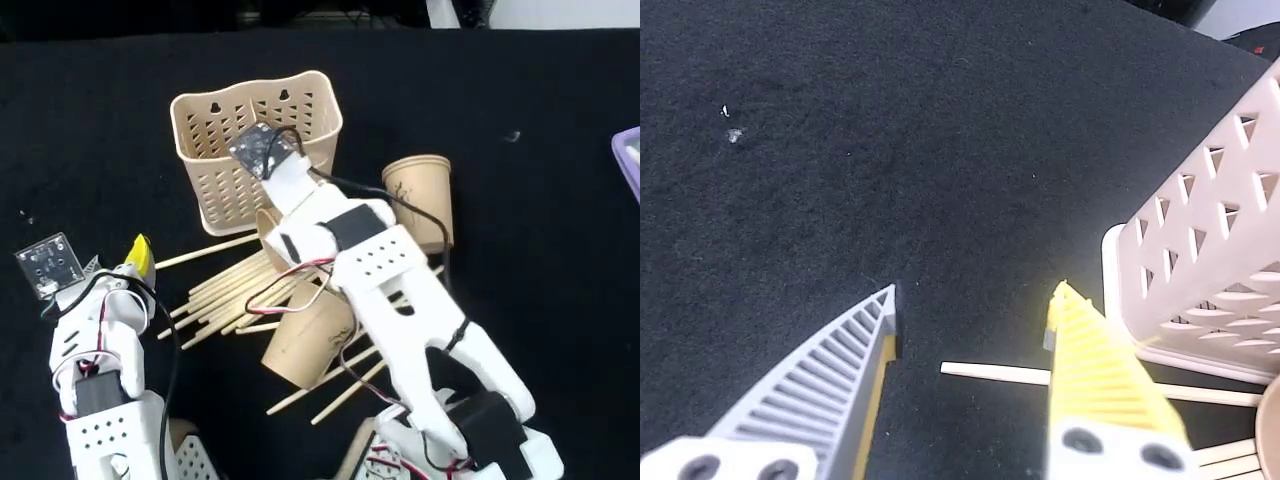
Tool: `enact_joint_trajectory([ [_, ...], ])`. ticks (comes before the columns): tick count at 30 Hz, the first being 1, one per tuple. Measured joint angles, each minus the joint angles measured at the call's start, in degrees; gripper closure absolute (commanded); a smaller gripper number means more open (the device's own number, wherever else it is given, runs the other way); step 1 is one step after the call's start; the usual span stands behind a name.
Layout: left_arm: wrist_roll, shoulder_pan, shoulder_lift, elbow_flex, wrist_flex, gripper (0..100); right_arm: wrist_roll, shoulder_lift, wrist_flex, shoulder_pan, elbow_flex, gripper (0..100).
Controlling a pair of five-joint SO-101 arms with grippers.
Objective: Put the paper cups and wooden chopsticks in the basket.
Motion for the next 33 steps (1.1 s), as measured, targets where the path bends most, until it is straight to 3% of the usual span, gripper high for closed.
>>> enact_joint_trajectory([
  [9, 0.00, 0.00, 0.00, 0.00, 0.00, 76, -0.18, 0.00, 0.00, -0.09, 0.00, 80.1],
  [15, 0.00, 0.00, 0.00, 0.00, 0.00, 76, -7.47, 0.00, 1.93, -2.55, -0.88, 80.1],
  [33, 0.00, 0.00, 0.00, 0.00, 0.35, 76, -8.00, 0.00, 1.93, -4.66, -0.35, 80.1],
])
